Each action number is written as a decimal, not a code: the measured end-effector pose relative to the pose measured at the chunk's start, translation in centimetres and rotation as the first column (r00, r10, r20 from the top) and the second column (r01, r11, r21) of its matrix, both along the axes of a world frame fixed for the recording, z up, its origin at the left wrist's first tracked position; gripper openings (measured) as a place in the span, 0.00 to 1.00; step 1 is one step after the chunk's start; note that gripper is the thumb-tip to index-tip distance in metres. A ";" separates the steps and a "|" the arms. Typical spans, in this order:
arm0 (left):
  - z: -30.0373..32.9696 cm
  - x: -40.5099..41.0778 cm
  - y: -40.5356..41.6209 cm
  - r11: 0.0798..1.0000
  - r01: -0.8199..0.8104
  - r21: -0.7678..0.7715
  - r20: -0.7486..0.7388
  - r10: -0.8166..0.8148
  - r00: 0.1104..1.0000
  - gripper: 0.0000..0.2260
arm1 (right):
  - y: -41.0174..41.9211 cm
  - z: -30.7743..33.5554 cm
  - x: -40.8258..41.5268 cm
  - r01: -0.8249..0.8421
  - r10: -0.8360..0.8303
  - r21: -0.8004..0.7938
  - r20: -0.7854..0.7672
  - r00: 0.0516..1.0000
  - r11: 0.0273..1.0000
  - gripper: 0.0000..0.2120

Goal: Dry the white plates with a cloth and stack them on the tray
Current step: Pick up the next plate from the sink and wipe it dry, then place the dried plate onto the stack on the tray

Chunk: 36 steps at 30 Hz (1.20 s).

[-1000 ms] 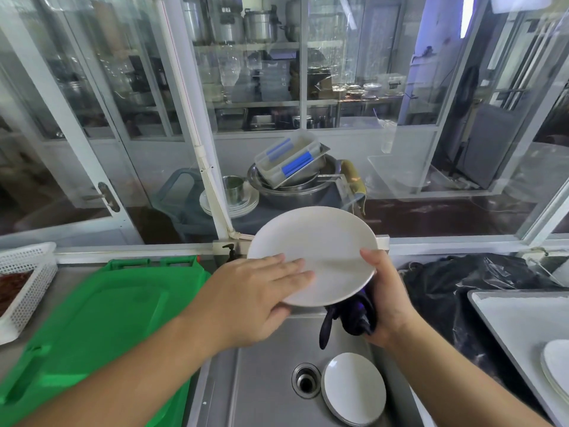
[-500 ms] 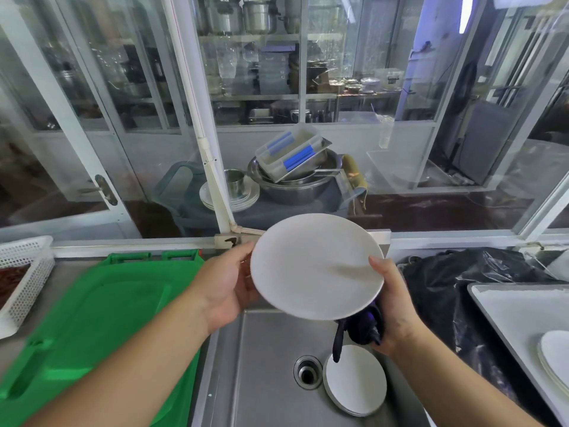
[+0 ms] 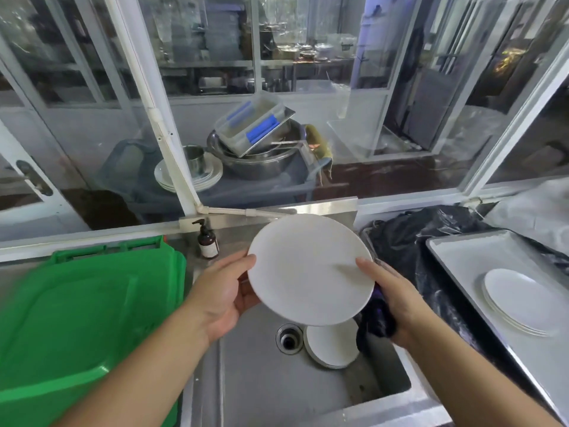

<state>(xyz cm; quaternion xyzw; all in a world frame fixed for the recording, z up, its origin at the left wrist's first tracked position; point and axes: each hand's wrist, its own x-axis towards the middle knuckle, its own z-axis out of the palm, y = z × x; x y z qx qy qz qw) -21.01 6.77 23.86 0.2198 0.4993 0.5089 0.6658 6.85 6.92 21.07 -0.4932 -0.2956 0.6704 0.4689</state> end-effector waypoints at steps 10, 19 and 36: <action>-0.8 9.4 -1.8 0.978 0.206 0.029 -0.023 -0.206 0.978 0.13 | -5.9 -1.7 10.5 0.277 -0.283 0.099 0.056 0.957 0.956 0.27; -0.3 23.3 -7.1 0.949 0.312 0.039 -0.058 -0.310 0.949 0.12 | -14.1 -1.5 24.3 0.346 -0.370 0.139 0.212 0.905 0.928 0.33; -3.9 48.0 -11.8 0.778 0.628 0.001 -0.072 -0.626 0.776 0.15 | -27.2 -3.1 45.6 0.622 -0.612 0.024 0.213 0.762 0.783 0.13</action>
